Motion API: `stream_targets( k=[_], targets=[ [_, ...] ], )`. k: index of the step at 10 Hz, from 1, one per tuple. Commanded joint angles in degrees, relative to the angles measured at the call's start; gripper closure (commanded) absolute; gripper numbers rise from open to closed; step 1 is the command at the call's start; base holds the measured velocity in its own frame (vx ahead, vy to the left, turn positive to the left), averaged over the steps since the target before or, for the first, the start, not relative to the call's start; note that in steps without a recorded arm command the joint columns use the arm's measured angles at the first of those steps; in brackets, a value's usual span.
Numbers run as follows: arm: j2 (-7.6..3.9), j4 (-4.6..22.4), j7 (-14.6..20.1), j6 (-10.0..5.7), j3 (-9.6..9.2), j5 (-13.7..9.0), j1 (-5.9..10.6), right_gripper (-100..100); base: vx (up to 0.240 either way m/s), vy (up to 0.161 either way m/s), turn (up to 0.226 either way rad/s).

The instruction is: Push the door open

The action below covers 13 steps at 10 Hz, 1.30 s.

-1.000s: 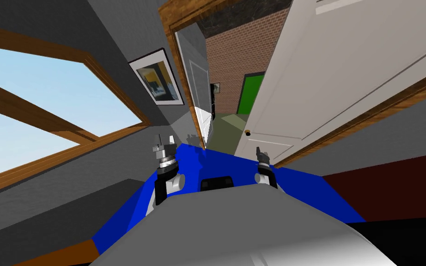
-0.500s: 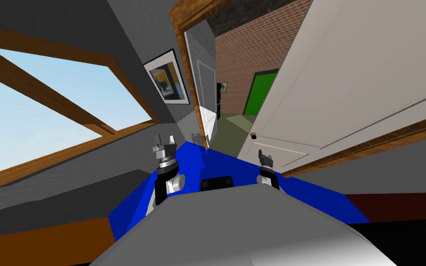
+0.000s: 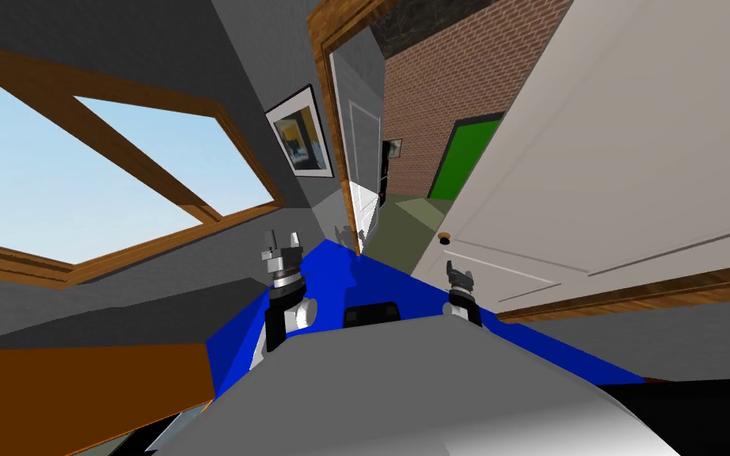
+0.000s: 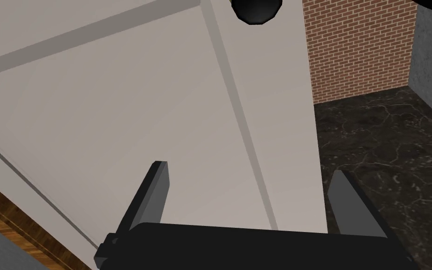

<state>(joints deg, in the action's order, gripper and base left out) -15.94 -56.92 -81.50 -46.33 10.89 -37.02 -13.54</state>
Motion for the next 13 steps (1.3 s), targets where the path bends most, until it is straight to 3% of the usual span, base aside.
stream_targets(
  k=[1,13],
  targets=[
    [-0.43,2.2,-1.8,-0.63,0.2,-0.7,0.5,-100,0.022,-0.049,0.173],
    [-2.36,13.7,-13.8,-3.24,1.7,-5.4,2.89,-100,0.014,-0.047,0.164]
  ],
)
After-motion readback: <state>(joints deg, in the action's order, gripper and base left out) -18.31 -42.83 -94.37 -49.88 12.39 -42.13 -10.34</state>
